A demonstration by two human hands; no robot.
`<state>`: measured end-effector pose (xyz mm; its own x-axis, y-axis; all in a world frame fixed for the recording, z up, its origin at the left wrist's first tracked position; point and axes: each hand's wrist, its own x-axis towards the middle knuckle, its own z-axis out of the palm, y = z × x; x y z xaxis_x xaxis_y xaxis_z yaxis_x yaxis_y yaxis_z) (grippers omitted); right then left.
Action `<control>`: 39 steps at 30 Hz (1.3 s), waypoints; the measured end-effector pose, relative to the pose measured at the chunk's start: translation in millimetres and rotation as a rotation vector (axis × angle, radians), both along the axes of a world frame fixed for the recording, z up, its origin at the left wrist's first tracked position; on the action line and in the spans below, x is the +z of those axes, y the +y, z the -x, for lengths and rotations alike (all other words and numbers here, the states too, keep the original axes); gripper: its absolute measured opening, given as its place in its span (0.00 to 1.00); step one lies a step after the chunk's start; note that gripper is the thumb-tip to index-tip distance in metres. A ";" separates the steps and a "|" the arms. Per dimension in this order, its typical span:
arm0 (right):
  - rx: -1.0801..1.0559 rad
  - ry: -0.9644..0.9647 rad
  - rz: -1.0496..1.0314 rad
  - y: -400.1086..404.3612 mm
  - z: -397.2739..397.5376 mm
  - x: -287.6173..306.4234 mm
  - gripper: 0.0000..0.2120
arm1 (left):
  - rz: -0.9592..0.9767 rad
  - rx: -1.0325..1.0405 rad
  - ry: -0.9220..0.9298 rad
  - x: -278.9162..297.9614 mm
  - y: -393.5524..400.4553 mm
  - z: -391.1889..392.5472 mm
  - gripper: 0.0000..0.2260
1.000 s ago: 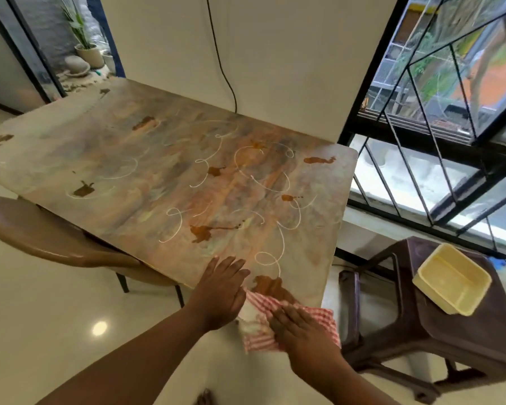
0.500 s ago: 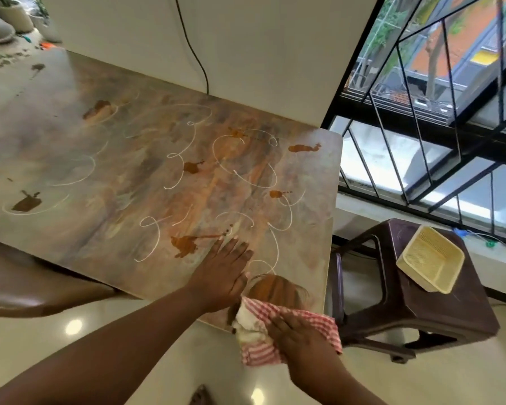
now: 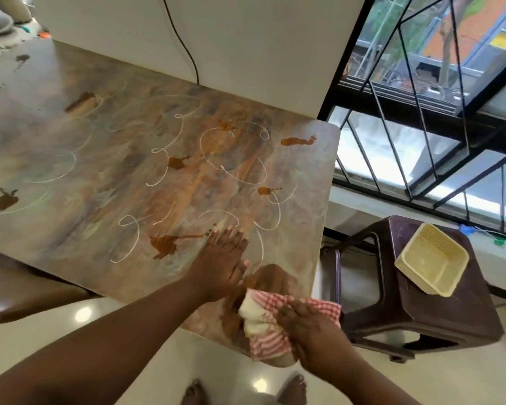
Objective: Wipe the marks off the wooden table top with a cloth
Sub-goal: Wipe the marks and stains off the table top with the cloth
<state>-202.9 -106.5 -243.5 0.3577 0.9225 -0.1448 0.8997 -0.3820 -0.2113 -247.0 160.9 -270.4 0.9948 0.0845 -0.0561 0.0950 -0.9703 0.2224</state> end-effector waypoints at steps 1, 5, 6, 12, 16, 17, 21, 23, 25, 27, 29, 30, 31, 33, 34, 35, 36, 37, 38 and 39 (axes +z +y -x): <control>-0.024 0.022 -0.040 -2.5 -18.2 -0.5 0.22 | -0.004 0.013 0.012 -1.0 -2.7 -2.0 0.25; -0.241 0.071 -0.067 44.1 -76.8 -4.9 0.25 | -0.001 0.099 0.057 -3.2 -16.7 -16.8 0.26; -0.257 0.093 -0.081 54.0 -79.2 -9.6 0.26 | 0.011 0.138 0.059 -2.9 -20.1 -22.5 0.27; 0.208 0.089 -0.159 1.4 -88.1 -20.3 0.23 | -0.018 0.287 0.070 3.5 -35.9 -48.8 0.30; 0.173 0.100 -0.189 8.2 -157.4 -15.3 0.22 | -0.034 0.337 0.045 6.8 -48.8 -53.0 0.28; 0.128 0.080 -0.162 22.8 -166.1 -12.9 0.21 | -0.026 0.350 0.046 6.2 -52.7 -52.7 0.27; 0.019 0.078 -0.075 64.1 -151.7 -22.7 0.23 | 0.017 0.428 0.029 3.1 -58.0 -52.0 0.27; 0.119 0.105 -0.053 55.8 -142.7 -29.5 0.24 | 0.012 0.452 0.027 -0.2 -52.1 -52.1 0.26; 0.284 0.136 -0.047 40.3 -150.3 -31.4 0.25 | -0.010 0.456 0.033 -2.4 -44.0 -54.7 0.28; 0.414 0.126 -0.059 29.8 -171.9 -25.5 0.23 | -0.022 0.478 0.021 -3.4 -35.4 -62.6 0.31; 0.413 0.098 -0.117 31.3 -199.3 -19.1 0.21 | -0.044 0.480 0.003 -4.5 -31.1 -72.3 0.36; 0.364 0.097 -0.127 38.5 -211.7 -16.7 0.20 | -0.045 0.475 0.006 -4.6 -30.7 -76.1 0.36; 0.302 0.096 -0.126 49.0 -220.8 -15.1 0.20 | -0.042 0.473 0.014 -5.3 -31.0 -79.2 0.36; 0.173 0.086 -0.115 73.8 -225.7 -13.6 0.22 | -0.040 0.465 0.025 -7.4 -32.4 -84.6 0.30; 0.112 0.086 -0.093 84.2 -222.5 -16.5 0.22 | -0.037 0.454 0.032 -7.9 -33.6 -86.8 0.27; 0.063 0.090 -0.080 91.1 -216.3 -20.5 0.23 | -0.028 0.445 0.042 -8.1 -33.2 -89.2 0.26; 0.038 0.106 -0.075 94.6 -209.1 -22.8 0.23 | -0.017 0.444 0.051 -7.8 -30.6 -91.8 0.26; 0.047 0.131 -0.072 92.5 -202.1 -24.8 0.23 | -0.008 0.449 0.054 -7.5 -27.5 -94.4 0.27; 0.087 0.155 -0.050 84.7 -197.2 -25.0 0.23 | -0.004 0.452 0.055 -6.8 -24.2 -97.1 0.27; 0.147 0.157 -0.035 74.1 -195.7 -22.9 0.22 | -0.004 0.449 0.052 -5.9 -19.7 -100.0 0.27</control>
